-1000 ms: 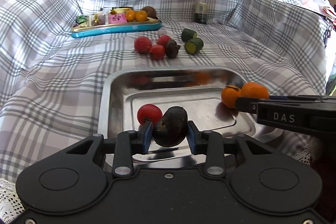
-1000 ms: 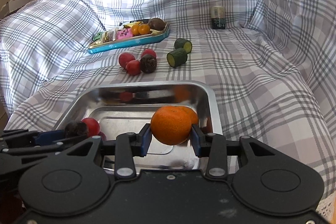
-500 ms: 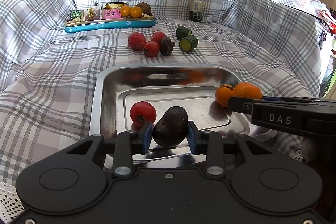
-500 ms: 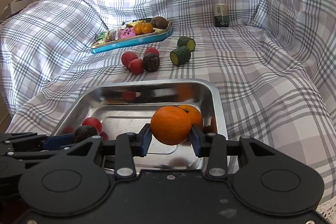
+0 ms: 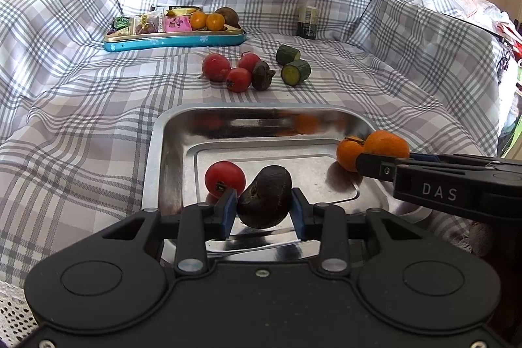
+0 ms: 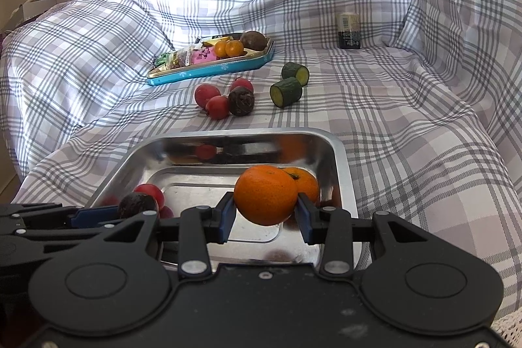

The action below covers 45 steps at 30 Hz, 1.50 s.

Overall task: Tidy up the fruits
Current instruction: 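Carry the avocado and orange into the steel tray with both tools, then open both tools to release the avocado and orange in the tray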

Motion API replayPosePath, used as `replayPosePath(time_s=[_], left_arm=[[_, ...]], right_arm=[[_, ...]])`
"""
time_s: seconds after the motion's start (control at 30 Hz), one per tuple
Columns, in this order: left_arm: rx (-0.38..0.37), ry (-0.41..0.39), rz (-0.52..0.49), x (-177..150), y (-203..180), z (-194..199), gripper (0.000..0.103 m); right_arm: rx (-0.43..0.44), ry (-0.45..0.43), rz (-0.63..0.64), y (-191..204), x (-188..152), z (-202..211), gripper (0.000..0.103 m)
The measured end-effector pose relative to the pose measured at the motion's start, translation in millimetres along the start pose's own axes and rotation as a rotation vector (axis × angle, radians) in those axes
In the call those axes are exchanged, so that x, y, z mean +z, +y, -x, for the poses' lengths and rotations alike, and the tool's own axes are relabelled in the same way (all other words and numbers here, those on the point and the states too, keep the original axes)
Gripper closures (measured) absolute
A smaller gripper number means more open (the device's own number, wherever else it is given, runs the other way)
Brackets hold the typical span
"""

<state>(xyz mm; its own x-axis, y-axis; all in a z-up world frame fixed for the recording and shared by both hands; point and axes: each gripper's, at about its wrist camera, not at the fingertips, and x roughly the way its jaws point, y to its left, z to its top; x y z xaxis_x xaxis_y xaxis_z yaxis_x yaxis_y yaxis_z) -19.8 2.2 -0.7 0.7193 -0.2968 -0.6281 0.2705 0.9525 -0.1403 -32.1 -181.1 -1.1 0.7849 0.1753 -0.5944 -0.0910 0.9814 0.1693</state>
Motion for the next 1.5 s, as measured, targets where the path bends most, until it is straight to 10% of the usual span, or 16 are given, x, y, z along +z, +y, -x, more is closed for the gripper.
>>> replayPosePath(time_s=[0.8,1.5], left_arm=[[0.015,-0.035,0.019,0.6,1.2,4.3,0.055],[0.19,-0.07,0.134,2.0,16.8,3.7,0.056]], right_arm=[[0.01,-0.013,0.004,-0.5,0.0,1.6,0.059],[0.005,-0.01,0.002,-0.6,-0.6,0.0,0.059]])
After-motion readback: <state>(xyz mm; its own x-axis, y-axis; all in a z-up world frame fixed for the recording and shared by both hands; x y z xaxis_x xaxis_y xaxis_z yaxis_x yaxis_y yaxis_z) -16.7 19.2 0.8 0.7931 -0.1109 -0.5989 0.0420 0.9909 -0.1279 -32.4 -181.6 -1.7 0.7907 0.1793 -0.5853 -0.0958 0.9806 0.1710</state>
